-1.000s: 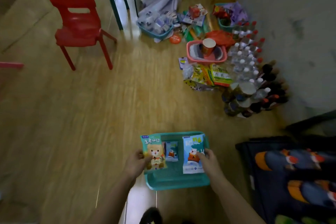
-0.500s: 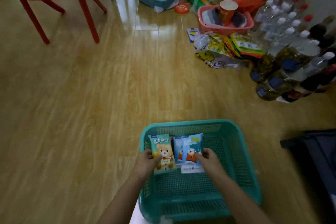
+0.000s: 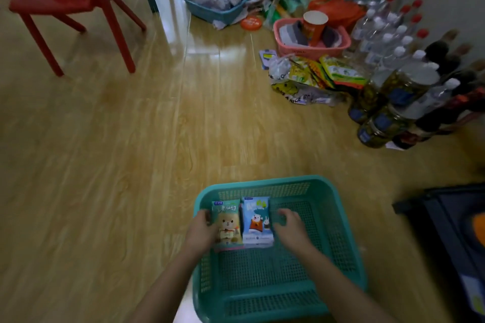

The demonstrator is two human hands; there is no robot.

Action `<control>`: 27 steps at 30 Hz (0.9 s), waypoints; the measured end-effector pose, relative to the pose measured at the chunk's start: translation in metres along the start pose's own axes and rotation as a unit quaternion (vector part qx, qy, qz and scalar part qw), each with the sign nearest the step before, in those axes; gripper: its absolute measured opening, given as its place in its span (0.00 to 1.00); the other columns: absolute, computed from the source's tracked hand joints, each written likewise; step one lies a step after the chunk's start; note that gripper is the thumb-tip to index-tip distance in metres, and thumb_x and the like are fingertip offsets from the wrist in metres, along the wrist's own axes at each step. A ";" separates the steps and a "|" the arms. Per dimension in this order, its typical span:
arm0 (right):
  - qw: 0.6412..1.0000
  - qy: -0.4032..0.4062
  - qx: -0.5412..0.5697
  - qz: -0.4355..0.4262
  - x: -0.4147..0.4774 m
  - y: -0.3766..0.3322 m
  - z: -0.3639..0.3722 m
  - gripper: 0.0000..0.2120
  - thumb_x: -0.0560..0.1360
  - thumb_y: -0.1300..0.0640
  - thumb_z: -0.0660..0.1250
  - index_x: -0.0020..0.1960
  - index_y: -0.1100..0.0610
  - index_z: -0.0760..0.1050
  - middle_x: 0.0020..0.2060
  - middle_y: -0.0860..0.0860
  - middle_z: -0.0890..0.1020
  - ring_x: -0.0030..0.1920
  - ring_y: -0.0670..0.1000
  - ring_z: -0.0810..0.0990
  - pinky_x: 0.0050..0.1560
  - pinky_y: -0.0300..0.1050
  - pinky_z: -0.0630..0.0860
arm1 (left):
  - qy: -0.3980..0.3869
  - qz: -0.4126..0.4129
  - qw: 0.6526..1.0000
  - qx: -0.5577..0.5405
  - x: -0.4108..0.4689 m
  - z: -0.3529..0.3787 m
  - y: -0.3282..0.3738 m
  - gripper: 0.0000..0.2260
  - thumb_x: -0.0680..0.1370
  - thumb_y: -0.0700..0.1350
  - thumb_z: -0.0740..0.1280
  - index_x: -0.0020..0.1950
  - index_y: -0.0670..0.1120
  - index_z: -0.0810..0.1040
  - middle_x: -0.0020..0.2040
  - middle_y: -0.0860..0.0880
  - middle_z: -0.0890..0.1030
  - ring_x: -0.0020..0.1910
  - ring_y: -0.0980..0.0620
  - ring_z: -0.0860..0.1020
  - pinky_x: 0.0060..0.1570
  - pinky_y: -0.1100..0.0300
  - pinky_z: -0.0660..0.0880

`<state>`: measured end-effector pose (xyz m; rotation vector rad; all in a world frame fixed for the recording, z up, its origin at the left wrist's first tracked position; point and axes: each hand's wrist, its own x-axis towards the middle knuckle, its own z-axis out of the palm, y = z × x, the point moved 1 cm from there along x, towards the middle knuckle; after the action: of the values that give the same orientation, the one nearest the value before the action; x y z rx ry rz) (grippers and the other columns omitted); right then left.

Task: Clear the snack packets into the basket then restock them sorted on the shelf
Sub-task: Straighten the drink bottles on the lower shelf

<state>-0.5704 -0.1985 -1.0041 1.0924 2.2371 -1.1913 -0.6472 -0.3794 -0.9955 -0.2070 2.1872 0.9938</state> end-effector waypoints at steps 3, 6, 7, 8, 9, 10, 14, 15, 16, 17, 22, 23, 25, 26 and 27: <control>0.999 0.020 -0.018 -0.045 -0.053 -0.036 -0.069 0.20 0.77 0.61 0.61 0.68 0.60 0.65 0.68 0.55 0.67 0.65 0.55 0.69 0.63 0.47 0.68 | -0.024 0.051 0.998 0.028 -0.049 -0.045 0.047 0.09 0.78 0.39 0.62 0.56 0.39 0.76 0.53 0.42 0.79 0.48 0.49 0.75 0.49 0.57 0.71; 0.996 0.033 -0.005 -0.079 -0.121 -0.084 -0.151 0.19 0.78 0.60 0.60 0.68 0.57 0.66 0.67 0.53 0.68 0.64 0.52 0.69 0.63 0.44 0.67 | -0.042 0.099 0.990 0.092 -0.110 -0.099 0.111 0.07 0.78 0.42 0.62 0.52 0.43 0.77 0.49 0.44 0.81 0.47 0.48 0.78 0.52 0.52 0.76; 0.995 0.044 -0.006 -0.090 -0.146 -0.102 -0.181 0.19 0.78 0.59 0.61 0.68 0.57 0.66 0.65 0.52 0.70 0.63 0.51 0.70 0.63 0.44 0.67 | -0.039 0.120 0.985 0.117 -0.132 -0.117 0.134 0.06 0.78 0.44 0.62 0.51 0.44 0.77 0.49 0.45 0.81 0.48 0.48 0.79 0.53 0.50 0.76; 0.994 0.054 -0.008 -0.099 -0.171 -0.120 -0.212 0.20 0.77 0.58 0.61 0.68 0.56 0.66 0.64 0.51 0.71 0.61 0.50 0.71 0.62 0.44 0.68 | -0.034 0.140 0.980 0.138 -0.156 -0.136 0.160 0.05 0.78 0.44 0.62 0.49 0.46 0.77 0.49 0.46 0.81 0.49 0.47 0.79 0.53 0.48 0.76; 0.993 0.060 -0.004 -0.104 -0.198 -0.138 -0.243 0.20 0.77 0.57 0.62 0.69 0.56 0.65 0.63 0.51 0.72 0.60 0.50 0.72 0.60 0.43 0.68 | -0.028 0.159 0.974 0.157 -0.181 -0.154 0.188 0.04 0.78 0.44 0.62 0.48 0.47 0.76 0.49 0.46 0.81 0.49 0.47 0.79 0.52 0.49 0.76; 0.991 0.064 0.000 -0.113 -0.225 -0.156 -0.274 0.20 0.77 0.58 0.62 0.68 0.57 0.65 0.62 0.51 0.73 0.60 0.50 0.72 0.59 0.43 0.68 | -0.020 0.174 0.969 0.175 -0.209 -0.172 0.217 0.05 0.79 0.44 0.62 0.49 0.46 0.77 0.49 0.46 0.81 0.48 0.48 0.78 0.52 0.52 0.76; 0.979 0.122 -0.027 -0.159 -0.337 -0.223 -0.402 0.15 0.76 0.60 0.64 0.62 0.59 0.71 0.57 0.53 0.77 0.57 0.49 0.75 0.54 0.38 0.69 | 0.022 0.249 0.935 0.250 -0.327 -0.242 0.344 0.10 0.79 0.45 0.61 0.54 0.43 0.78 0.51 0.47 0.81 0.46 0.51 0.77 0.45 0.60 0.71; 0.976 0.140 -0.035 -0.166 -0.364 -0.237 -0.432 0.14 0.76 0.60 0.64 0.61 0.59 0.72 0.56 0.53 0.77 0.55 0.49 0.75 0.52 0.38 0.69 | 0.039 0.270 0.925 0.265 -0.355 -0.258 0.375 0.10 0.79 0.46 0.61 0.55 0.44 0.78 0.51 0.48 0.81 0.47 0.51 0.78 0.45 0.60 0.72; 0.971 0.161 -0.039 -0.171 -0.391 -0.248 -0.460 0.13 0.76 0.60 0.64 0.60 0.59 0.73 0.54 0.53 0.78 0.53 0.49 0.75 0.51 0.40 0.70 | 0.057 0.290 0.914 0.277 -0.383 -0.273 0.403 0.10 0.79 0.47 0.61 0.54 0.45 0.79 0.50 0.49 0.82 0.47 0.51 0.79 0.46 0.59 0.74; 0.967 0.181 -0.040 -0.172 -0.417 -0.257 -0.484 0.12 0.76 0.59 0.64 0.58 0.59 0.74 0.53 0.54 0.79 0.52 0.50 0.76 0.50 0.42 0.71 | 0.076 0.312 0.903 0.285 -0.408 -0.285 0.428 0.10 0.79 0.48 0.61 0.54 0.46 0.79 0.50 0.50 0.82 0.47 0.51 0.80 0.47 0.58 0.75; 0.942 0.288 -0.048 -0.167 -0.530 -0.267 -0.565 0.12 0.77 0.55 0.62 0.60 0.56 0.73 0.54 0.50 0.77 0.54 0.51 0.76 0.49 0.41 0.71 | 0.128 0.422 0.845 0.302 -0.510 -0.315 0.525 0.09 0.78 0.49 0.61 0.52 0.48 0.78 0.49 0.50 0.83 0.46 0.51 0.80 0.43 0.57 0.75; 0.936 0.308 -0.054 -0.160 -0.549 -0.263 -0.575 0.12 0.77 0.55 0.62 0.60 0.55 0.74 0.55 0.50 0.77 0.54 0.52 0.76 0.50 0.43 0.72 | 0.129 0.445 0.833 0.303 -0.527 -0.316 0.538 0.09 0.79 0.49 0.61 0.52 0.47 0.78 0.49 0.50 0.82 0.46 0.51 0.80 0.41 0.59 0.73; 0.927 0.344 -0.063 -0.135 -0.587 -0.253 -0.589 0.13 0.77 0.54 0.62 0.60 0.54 0.74 0.56 0.52 0.78 0.55 0.52 0.76 0.54 0.47 0.74 | 0.125 0.487 0.808 0.306 -0.559 -0.314 0.557 0.09 0.79 0.48 0.61 0.51 0.46 0.78 0.48 0.49 0.82 0.45 0.50 0.79 0.40 0.59 0.71; 0.920 0.364 -0.064 -0.127 -0.607 -0.247 -0.594 0.13 0.76 0.53 0.62 0.59 0.54 0.74 0.56 0.52 0.78 0.55 0.52 0.76 0.54 0.48 0.74 | 0.119 0.507 0.796 0.308 -0.573 -0.312 0.564 0.10 0.79 0.49 0.61 0.51 0.45 0.78 0.47 0.48 0.82 0.45 0.49 0.79 0.40 0.58 0.72; 0.913 0.384 -0.066 -0.119 -0.626 -0.240 -0.597 0.12 0.76 0.52 0.62 0.59 0.53 0.74 0.56 0.51 0.78 0.55 0.52 0.76 0.54 0.48 0.74 | 0.114 0.527 0.784 0.309 -0.587 -0.308 0.571 0.10 0.79 0.49 0.61 0.50 0.45 0.78 0.46 0.48 0.82 0.44 0.49 0.79 0.41 0.56 0.74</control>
<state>-0.3490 -0.0754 -0.1429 1.4373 3.0577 -0.7291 -0.6194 -0.2854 -0.1265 1.4095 2.7104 0.6844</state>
